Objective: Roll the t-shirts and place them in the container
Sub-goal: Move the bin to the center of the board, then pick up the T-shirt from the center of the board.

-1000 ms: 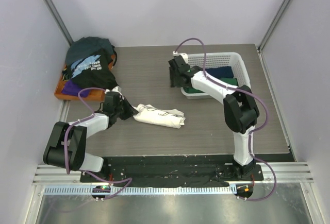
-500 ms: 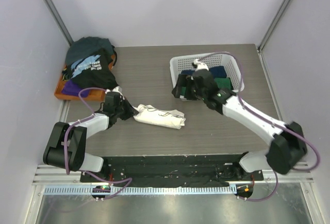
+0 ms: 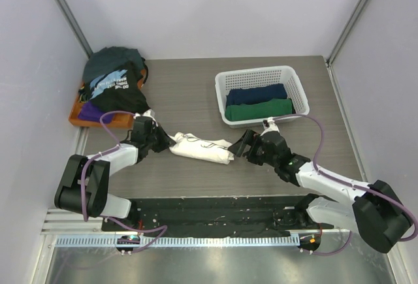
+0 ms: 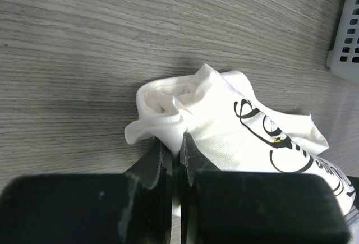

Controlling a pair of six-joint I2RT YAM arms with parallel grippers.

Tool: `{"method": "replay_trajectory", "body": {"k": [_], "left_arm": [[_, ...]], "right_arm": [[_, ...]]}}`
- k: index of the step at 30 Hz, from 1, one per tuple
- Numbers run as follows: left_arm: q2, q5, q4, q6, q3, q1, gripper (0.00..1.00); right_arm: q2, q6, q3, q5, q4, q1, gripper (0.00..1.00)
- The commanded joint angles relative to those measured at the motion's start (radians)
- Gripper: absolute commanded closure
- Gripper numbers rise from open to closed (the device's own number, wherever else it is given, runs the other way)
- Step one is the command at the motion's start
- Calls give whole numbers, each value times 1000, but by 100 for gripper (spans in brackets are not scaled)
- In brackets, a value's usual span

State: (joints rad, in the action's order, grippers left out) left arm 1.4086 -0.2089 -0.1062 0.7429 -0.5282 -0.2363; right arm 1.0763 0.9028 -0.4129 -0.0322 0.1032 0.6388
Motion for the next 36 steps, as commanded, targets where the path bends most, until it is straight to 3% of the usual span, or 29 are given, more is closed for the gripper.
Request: {"method": "replay_trajectory", "body": {"k": [1, 4, 8, 20, 28, 34, 36], "left_arm": [[-7, 9, 53, -30, 7, -11, 100], [-10, 11, 56, -31, 7, -9, 100], [-10, 9, 57, -31, 7, -12, 100], [-7, 9, 59, -31, 5, -15, 100], [-11, 17, 62, -30, 5, -21, 100], [-8, 26, 63, -30, 4, -28, 100], [-10, 28, 63, -27, 4, -32, 100]], "right_arm": [[52, 71, 19, -44, 256, 1, 12], [152, 103, 20, -84, 343, 1, 12], [250, 136, 25, -46, 326, 1, 14], [382, 130, 3, 3, 326, 30, 16], [455, 97, -156, 287, 53, 150, 20], [488, 120, -144, 285, 95, 159, 41], [526, 111, -142, 252, 144, 159, 69]]}}
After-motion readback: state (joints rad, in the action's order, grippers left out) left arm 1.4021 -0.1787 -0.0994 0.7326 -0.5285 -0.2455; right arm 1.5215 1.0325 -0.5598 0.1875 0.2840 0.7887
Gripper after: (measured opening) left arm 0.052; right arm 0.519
